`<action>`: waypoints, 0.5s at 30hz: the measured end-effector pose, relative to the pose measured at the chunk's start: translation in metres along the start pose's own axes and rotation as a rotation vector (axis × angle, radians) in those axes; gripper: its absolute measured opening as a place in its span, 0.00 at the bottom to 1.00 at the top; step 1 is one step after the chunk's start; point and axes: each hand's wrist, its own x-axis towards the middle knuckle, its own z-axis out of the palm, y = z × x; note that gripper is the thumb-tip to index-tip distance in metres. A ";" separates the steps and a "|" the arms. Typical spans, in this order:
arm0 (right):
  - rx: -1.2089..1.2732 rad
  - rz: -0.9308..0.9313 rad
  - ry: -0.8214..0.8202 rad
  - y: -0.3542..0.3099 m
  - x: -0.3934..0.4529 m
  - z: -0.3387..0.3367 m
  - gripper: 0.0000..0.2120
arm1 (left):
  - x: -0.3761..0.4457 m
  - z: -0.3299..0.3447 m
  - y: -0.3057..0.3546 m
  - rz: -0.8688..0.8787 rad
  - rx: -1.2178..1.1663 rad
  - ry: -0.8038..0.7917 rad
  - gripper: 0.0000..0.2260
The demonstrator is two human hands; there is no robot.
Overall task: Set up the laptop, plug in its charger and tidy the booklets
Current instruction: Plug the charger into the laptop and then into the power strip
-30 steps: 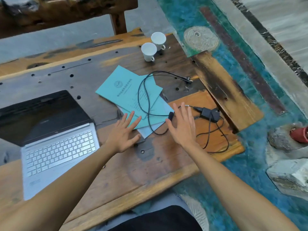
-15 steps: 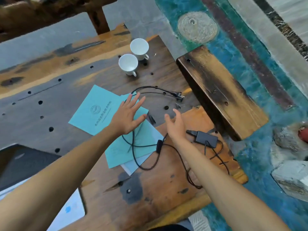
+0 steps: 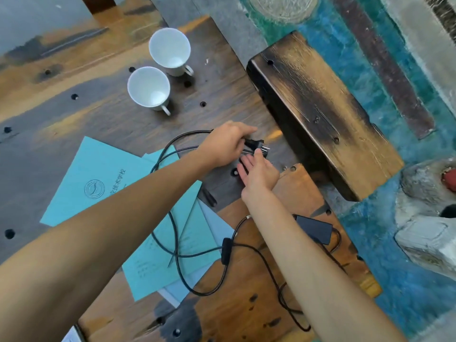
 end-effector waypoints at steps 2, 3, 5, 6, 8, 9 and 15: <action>0.008 -0.010 0.011 0.002 0.001 -0.002 0.06 | 0.012 0.001 0.001 0.005 0.030 -0.084 0.20; 0.010 -0.013 0.014 0.002 0.001 -0.004 0.06 | 0.016 0.001 0.002 0.012 0.055 -0.125 0.19; 0.013 -0.009 0.008 0.002 0.001 -0.008 0.07 | 0.020 -0.001 0.002 0.008 0.089 -0.163 0.17; 0.009 -0.003 0.006 0.001 0.000 -0.010 0.07 | 0.022 -0.002 0.003 -0.005 0.088 -0.166 0.17; -0.002 0.011 0.013 -0.002 -0.003 -0.014 0.07 | 0.022 -0.005 0.004 -0.023 0.076 -0.187 0.17; -0.003 0.023 0.016 -0.003 -0.006 -0.017 0.06 | 0.020 -0.007 0.005 -0.032 0.070 -0.206 0.16; -0.012 0.107 -0.027 -0.025 -0.032 -0.035 0.08 | -0.023 -0.042 0.000 -0.132 -0.047 -0.080 0.13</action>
